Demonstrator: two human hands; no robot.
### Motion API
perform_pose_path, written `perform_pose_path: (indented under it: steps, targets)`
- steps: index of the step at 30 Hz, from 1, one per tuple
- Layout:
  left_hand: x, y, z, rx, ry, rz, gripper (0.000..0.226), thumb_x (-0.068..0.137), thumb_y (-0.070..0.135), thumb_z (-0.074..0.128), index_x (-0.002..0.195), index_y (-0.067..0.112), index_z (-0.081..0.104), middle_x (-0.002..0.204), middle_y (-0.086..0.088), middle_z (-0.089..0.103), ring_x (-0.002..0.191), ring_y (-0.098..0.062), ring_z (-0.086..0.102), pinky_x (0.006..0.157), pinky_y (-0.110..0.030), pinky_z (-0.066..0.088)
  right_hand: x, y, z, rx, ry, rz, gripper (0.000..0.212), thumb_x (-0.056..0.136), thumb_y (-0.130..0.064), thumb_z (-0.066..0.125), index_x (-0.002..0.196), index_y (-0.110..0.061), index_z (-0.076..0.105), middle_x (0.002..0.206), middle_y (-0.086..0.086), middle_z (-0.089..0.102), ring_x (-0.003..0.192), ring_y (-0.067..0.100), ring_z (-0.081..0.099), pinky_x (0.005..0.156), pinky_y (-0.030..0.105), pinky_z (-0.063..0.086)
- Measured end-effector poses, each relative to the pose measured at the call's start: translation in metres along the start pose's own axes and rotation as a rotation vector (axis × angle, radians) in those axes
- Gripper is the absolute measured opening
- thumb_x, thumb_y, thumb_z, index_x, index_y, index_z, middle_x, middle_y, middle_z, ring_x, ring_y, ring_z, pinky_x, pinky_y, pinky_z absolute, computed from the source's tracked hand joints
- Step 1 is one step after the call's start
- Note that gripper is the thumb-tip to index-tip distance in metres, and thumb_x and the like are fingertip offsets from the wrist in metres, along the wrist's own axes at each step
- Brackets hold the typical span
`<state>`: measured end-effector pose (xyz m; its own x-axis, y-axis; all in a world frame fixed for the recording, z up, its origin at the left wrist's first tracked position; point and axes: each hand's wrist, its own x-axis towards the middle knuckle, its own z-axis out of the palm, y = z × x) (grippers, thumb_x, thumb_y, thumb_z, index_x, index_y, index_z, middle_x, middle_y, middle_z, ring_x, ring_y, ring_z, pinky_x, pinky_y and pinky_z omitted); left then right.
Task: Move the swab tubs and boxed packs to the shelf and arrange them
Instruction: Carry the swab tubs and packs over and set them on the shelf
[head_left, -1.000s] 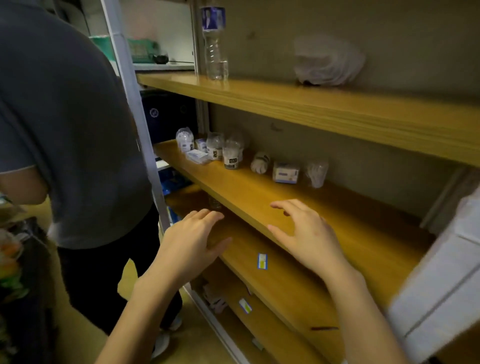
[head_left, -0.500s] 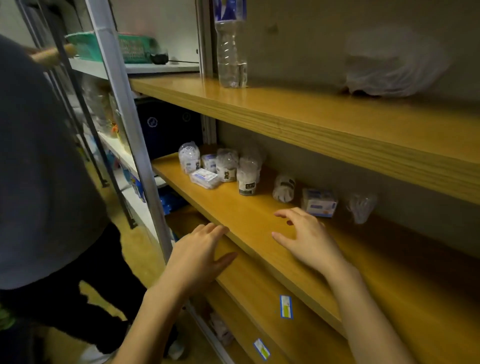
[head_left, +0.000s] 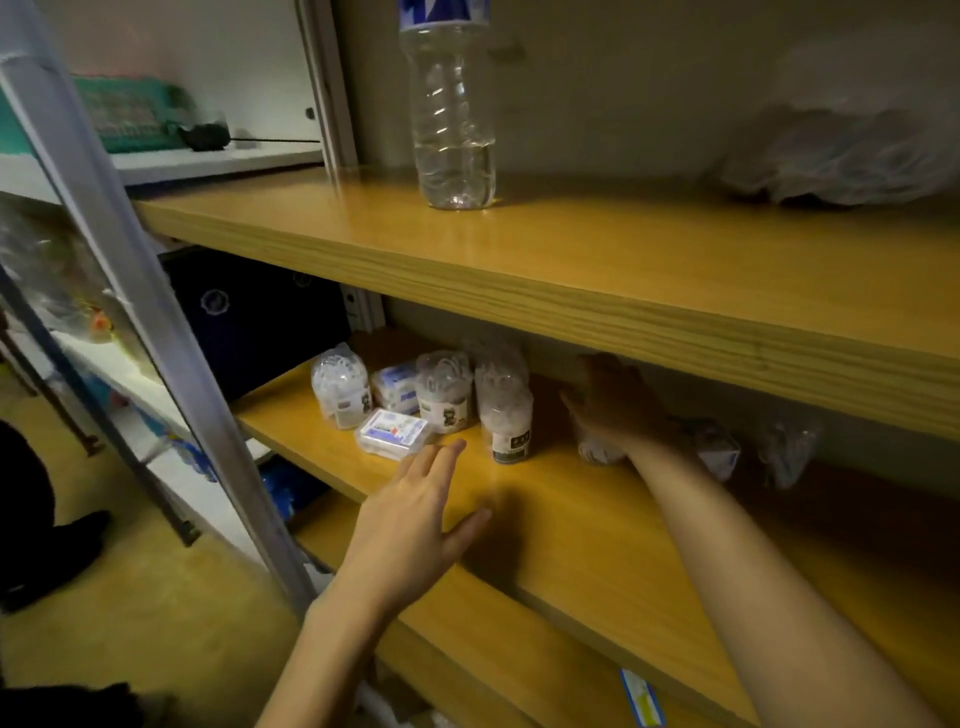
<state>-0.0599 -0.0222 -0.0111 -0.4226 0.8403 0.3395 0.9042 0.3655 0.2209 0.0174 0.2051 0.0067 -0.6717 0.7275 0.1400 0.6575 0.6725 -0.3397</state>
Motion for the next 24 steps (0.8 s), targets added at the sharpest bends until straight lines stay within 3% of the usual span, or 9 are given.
perform_pose_path:
  steps: [4, 9, 14, 16, 18, 21, 24]
  targets:
    - [0.019, -0.025, 0.004, -0.033, 0.015, 0.044, 0.07, 0.087, 0.057, 0.039, 0.144, 0.026, 0.012, 0.149, 0.007, 0.025, 0.134, -0.011, 0.029, 0.096, -0.025, 0.039, 0.017, -0.001, 0.026, -0.122, -0.131, 0.225, 0.05, 0.092, -0.041, 0.041, 0.136, -0.018, 0.032, 0.139, 0.014, 0.037, 0.122, 0.037, 0.042, 0.095, 0.043, 0.039]
    - [0.045, -0.041, 0.013, -0.136, 0.046, 0.049, 0.066, 0.083, 0.058, 0.045, 0.138, 0.025, 0.027, 0.136, 0.007, 0.04, 0.119, -0.014, 0.045, 0.084, -0.025, 0.042, 0.002, -0.005, 0.022, 0.057, 0.025, 0.289, 0.035, 0.085, -0.04, 0.053, 0.116, -0.025, 0.045, 0.105, 0.002, 0.055, 0.091, 0.023, 0.057, 0.07, 0.032, 0.04]
    - [0.076, -0.043, 0.038, -0.294, -0.001, 0.004, 0.075, 0.074, 0.06, 0.059, 0.131, 0.015, 0.038, 0.129, -0.002, 0.047, 0.118, -0.022, 0.046, 0.086, -0.032, 0.042, -0.038, -0.021, 0.01, 0.133, 0.26, 0.277, 0.065, 0.078, -0.05, 0.061, 0.127, -0.013, 0.04, 0.122, 0.011, 0.047, 0.111, 0.032, 0.051, 0.083, 0.036, 0.046]
    - [0.085, -0.04, 0.049, -0.368, -0.002, -0.022, 0.079, 0.069, 0.062, 0.063, 0.127, 0.014, 0.041, 0.125, -0.005, 0.05, 0.118, -0.024, 0.046, 0.087, -0.036, 0.044, -0.059, -0.025, 0.012, 0.166, 0.42, 0.186, 0.067, 0.076, -0.049, 0.063, 0.124, -0.006, 0.044, 0.119, 0.014, 0.048, 0.106, 0.033, 0.053, 0.078, 0.029, 0.043]
    - [0.091, -0.035, 0.059, -0.446, 0.006, -0.058, 0.079, 0.064, 0.061, 0.067, 0.121, 0.011, 0.043, 0.119, -0.009, 0.054, 0.114, -0.027, 0.049, 0.085, -0.039, 0.046, -0.079, -0.03, 0.012, 0.273, 0.501, 0.21, 0.068, 0.072, -0.04, 0.072, 0.124, -0.008, 0.043, 0.12, 0.012, 0.049, 0.109, 0.028, 0.052, 0.08, 0.024, 0.038]
    - [0.097, -0.028, 0.071, -0.492, 0.022, -0.108, 0.08, 0.063, 0.053, 0.074, 0.12, 0.006, 0.042, 0.118, -0.014, 0.054, 0.113, -0.032, 0.051, 0.082, -0.039, 0.045, -0.105, -0.034, 0.014, 0.355, 0.543, 0.253, 0.068, 0.071, -0.035, 0.075, 0.125, -0.012, 0.04, 0.124, 0.007, 0.049, 0.115, 0.023, 0.049, 0.089, 0.031, 0.042]
    - [0.103, -0.024, 0.08, -0.486, 0.019, -0.116, 0.077, 0.067, 0.048, 0.073, 0.12, 0.003, 0.041, 0.119, -0.019, 0.054, 0.111, -0.037, 0.052, 0.078, -0.042, 0.045, -0.125, -0.032, 0.014, 0.404, 0.574, 0.287, 0.057, 0.07, -0.036, 0.075, 0.114, -0.022, 0.04, 0.113, -0.002, 0.051, 0.105, 0.016, 0.052, 0.087, 0.038, 0.048]
